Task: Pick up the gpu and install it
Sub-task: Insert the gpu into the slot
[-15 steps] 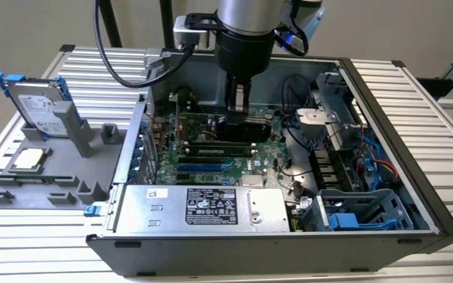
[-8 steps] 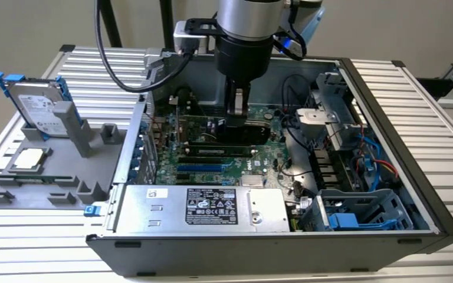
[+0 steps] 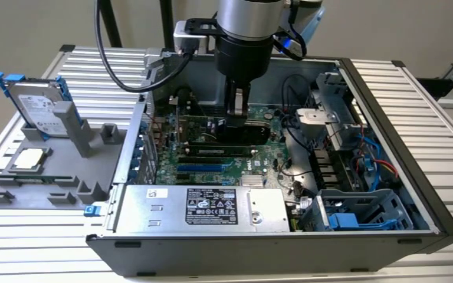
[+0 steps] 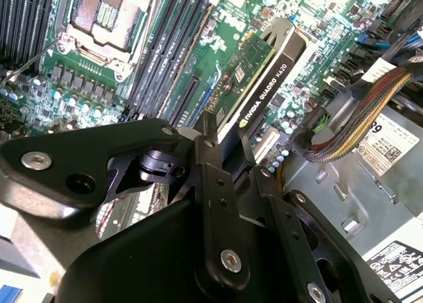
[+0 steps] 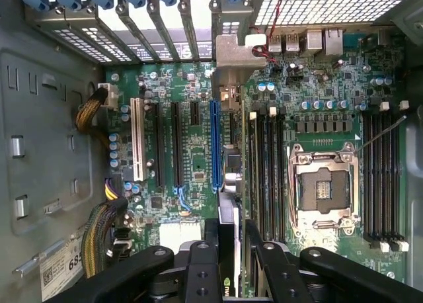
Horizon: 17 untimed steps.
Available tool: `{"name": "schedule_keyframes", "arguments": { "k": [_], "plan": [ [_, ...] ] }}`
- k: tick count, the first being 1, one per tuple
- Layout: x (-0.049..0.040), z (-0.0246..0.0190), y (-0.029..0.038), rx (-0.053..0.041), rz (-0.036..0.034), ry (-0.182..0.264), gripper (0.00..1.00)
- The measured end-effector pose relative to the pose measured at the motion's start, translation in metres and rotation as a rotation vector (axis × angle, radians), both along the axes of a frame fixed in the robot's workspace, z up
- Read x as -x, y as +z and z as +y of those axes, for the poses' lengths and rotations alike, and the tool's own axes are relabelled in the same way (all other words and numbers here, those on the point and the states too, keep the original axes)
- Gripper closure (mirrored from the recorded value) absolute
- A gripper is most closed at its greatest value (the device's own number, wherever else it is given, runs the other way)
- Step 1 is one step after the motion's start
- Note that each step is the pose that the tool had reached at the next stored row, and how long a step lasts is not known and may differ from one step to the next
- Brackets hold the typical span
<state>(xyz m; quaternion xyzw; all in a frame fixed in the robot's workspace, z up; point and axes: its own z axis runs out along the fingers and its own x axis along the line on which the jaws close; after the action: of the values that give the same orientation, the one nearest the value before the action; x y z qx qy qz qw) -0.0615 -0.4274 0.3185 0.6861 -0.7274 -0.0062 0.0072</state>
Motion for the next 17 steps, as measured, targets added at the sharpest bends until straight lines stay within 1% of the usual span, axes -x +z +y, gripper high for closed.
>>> {"name": "schedule_keyframes", "arguments": {
  "k": [13, 14, 17],
  "plan": [
    [0.0, 0.0, -0.0003, 0.0007, 0.0, 0.0, 1.0],
    [0.0, 0.0, -0.0006, 0.0005, 0.0, 0.0, 1.0],
    [0.0, 0.0, -0.0046, 0.0007, 0.0002, 0.0, 1.0]
  ]
}}
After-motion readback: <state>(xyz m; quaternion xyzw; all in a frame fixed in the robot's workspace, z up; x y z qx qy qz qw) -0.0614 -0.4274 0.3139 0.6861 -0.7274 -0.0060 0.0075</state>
